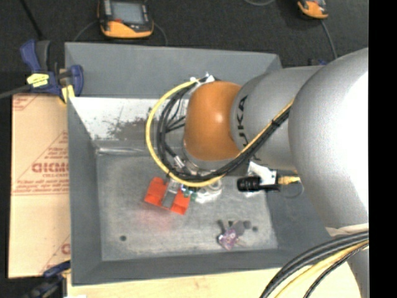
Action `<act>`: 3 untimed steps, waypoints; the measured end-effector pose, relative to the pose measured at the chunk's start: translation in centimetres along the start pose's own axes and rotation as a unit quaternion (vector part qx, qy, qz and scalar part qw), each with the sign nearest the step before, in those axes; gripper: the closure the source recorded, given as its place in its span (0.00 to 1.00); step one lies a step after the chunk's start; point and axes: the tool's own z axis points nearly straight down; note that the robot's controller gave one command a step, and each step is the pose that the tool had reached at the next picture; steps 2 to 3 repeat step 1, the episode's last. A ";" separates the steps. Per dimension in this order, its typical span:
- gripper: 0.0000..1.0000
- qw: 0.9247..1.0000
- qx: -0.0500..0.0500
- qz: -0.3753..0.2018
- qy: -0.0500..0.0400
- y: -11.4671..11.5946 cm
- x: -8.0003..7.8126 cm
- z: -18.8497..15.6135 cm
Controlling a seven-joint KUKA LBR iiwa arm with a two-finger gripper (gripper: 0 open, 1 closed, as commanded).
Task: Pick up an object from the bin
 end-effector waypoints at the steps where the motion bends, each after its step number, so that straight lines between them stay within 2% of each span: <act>1: 1.00 1.000 0.000 0.000 0.000 0.0 -0.2 -3.4; 3: 1.00 1.000 0.000 0.000 0.000 0.0 -0.2 -3.4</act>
Offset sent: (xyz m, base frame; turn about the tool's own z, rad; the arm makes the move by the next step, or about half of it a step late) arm 0.0000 0.0000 0.0317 0.0000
